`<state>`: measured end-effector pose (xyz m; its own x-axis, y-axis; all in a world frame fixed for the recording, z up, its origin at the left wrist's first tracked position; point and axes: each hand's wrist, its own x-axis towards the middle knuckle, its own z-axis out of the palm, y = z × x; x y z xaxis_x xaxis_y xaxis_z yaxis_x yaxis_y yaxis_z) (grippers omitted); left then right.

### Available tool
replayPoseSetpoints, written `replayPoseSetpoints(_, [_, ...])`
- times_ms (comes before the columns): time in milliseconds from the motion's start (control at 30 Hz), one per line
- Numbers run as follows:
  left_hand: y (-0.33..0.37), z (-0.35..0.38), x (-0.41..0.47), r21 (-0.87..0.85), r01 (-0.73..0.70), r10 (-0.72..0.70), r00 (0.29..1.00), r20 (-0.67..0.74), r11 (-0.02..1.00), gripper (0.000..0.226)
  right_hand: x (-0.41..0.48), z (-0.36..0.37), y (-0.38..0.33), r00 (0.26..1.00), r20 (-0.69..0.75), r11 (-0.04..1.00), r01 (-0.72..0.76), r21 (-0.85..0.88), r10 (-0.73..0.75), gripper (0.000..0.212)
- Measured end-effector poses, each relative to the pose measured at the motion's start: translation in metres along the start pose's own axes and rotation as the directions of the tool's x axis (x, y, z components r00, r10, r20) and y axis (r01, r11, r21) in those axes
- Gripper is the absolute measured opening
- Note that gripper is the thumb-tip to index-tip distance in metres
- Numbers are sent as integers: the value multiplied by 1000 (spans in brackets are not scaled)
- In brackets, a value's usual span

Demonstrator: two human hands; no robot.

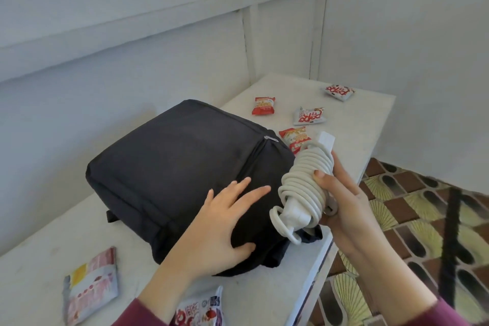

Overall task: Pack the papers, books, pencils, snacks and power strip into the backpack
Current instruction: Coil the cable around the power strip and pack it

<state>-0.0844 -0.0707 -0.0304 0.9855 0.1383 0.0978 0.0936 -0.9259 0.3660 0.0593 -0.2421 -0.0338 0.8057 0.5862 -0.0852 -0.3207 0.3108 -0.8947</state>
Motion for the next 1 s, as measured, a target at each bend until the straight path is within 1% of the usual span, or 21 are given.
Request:
replayPoseSetpoints(67, [1,-2,-4,-14,6,-5,1000,26,1000,92,-2,0,1,1000,-1,1000,-10,-7,10,64])
replayPoseSetpoints(167, [1,-13,-11,-70,2,-1,1000,13,998,94,-3,0,3,1000,-10,1000,-15,-19,15,66])
replayPoseSetpoints(233, [-1,-27,-11,-217,-8,0,999,-39,976,92,-4,1,2,1000,-15,1000,-16,-25,15,63])
replayPoseSetpoints(267, [-3,-35,-10,-300,-9,-19,996,-89,954,90,-5,2,2,1000,-13,1000,-17,-27,16,62])
replayPoseSetpoints(300, [-8,-43,-9,-334,-11,-44,987,-157,942,88,-6,3,2,1000,-10,999,-19,-30,19,61])
replayPoseSetpoints(333, [-14,-51,-8,-312,-10,-67,969,-236,950,84,-6,4,1,1000,-6,999,-23,-32,22,61])
replayPoseSetpoints(400, [-27,-63,-6,-180,4,-77,913,-401,984,76,-7,7,2,999,-6,999,-32,-38,31,59])
replayPoseSetpoints(433, [-33,-66,-5,-84,10,-49,883,-467,996,69,-7,9,2,999,-3,998,-37,-41,37,58])
replayPoseSetpoints(500, [-40,-64,-4,190,20,89,834,-544,981,47,-7,13,5,999,10,998,-50,-40,50,61])
replayPoseSetpoints(533, [-44,-58,-3,313,6,175,821,-544,950,40,-7,15,6,998,14,998,-57,-35,58,62])
replayPoseSetpoints(567, [-48,-50,-4,388,-35,251,816,-521,921,43,-7,17,7,998,12,997,-66,-28,66,64])
replayPoseSetpoints(600, [-50,-40,-6,405,-71,284,822,-493,911,46,-7,20,9,997,9,997,-73,-24,74,66])
replayPoseSetpoints(633, [-53,-32,-9,381,-85,275,835,-477,921,44,-6,21,10,997,4,996,-80,-28,80,67])
replayPoseSetpoints(667, [-56,-26,-12,348,-81,247,850,-465,934,37,-6,23,10,996,2,996,-85,-39,85,68])
replayPoseSetpoints(700, [-60,-21,-15,315,-57,200,874,-443,947,32,-6,24,11,996,-1,995,-89,-54,89,67])
replayPoseSetpoints(733, [-63,-18,-17,305,-12,142,902,-409,952,38,-6,25,12,996,-4,993,-90,-70,90,65])
replayPoseSetpoints(800, [-67,-19,-21,333,52,57,950,-308,941,68,-5,27,13,996,-4,990,-94,-105,94,60])
replayPoseSetpoints(833, [-68,-20,-21,321,61,34,959,-282,945,78,-4,28,13,995,1,987,-102,-125,102,60])
replayPoseSetpoints(900, [-66,-22,-22,240,73,-2,959,-285,968,80,-3,31,11,991,15,977,-128,-173,132,61])
replayPoseSetpoints(1000, [-61,-34,-21,38,61,-45,942,-333,997,75,-1,37,4,973,93,945,-178,-273,211,63])
